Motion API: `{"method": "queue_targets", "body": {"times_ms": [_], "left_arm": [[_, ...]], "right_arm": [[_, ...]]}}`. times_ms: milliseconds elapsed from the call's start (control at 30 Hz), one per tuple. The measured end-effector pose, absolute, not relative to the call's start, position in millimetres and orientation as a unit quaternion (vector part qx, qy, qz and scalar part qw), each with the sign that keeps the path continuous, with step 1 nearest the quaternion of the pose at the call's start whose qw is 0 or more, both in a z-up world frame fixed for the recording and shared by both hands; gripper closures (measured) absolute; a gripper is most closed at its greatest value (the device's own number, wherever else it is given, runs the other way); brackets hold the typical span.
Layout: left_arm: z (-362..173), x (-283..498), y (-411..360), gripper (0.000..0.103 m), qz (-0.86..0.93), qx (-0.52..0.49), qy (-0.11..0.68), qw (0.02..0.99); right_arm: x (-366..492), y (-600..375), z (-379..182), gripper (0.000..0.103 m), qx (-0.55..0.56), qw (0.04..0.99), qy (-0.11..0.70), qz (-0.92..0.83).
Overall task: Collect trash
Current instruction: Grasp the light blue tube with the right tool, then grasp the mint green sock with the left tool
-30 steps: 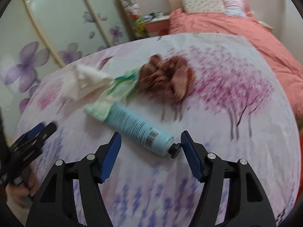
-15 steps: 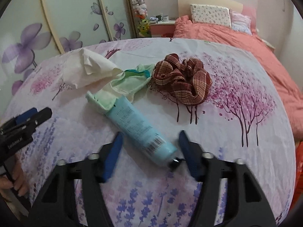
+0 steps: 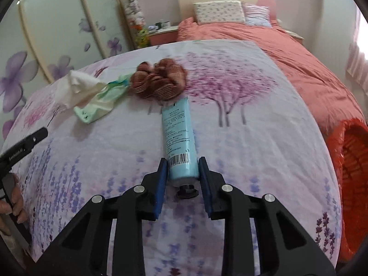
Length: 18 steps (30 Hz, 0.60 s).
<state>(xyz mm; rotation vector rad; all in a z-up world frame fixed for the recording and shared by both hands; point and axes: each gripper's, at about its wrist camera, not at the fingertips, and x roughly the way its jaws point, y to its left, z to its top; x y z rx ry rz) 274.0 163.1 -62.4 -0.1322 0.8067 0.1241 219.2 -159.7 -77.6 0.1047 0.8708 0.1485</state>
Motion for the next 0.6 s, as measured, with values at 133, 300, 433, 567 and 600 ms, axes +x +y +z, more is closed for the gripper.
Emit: {"method": "queue_targets", "body": {"times_ms": [133, 300, 433, 567, 600], "left_arm": [[-65, 276, 166, 0.025, 0.062, -0.07, 0.397, 0.913], [-72, 282, 175, 0.025, 0.066, -0.09, 0.416, 0.902], [-73, 282, 180, 0.025, 0.062, -0.1, 0.418, 0.901], [-64, 280, 161, 0.025, 0.034, -0.085, 0.402, 0.911], [-61, 282, 153, 0.025, 0.021, -0.082, 0.399, 0.913]], "right_arm": [[228, -153, -78, 0.066, 0.041, 0.906, 0.417, 0.06], [238, -146, -78, 0.063, 0.025, 0.906, 0.419, 0.047], [241, -146, -77, 0.073, 0.019, 0.907, 0.42, 0.029], [235, -158, -78, 0.074, 0.033, 0.908, 0.418, 0.015], [233, -164, -78, 0.074, 0.04, 0.908, 0.418, 0.008]]}}
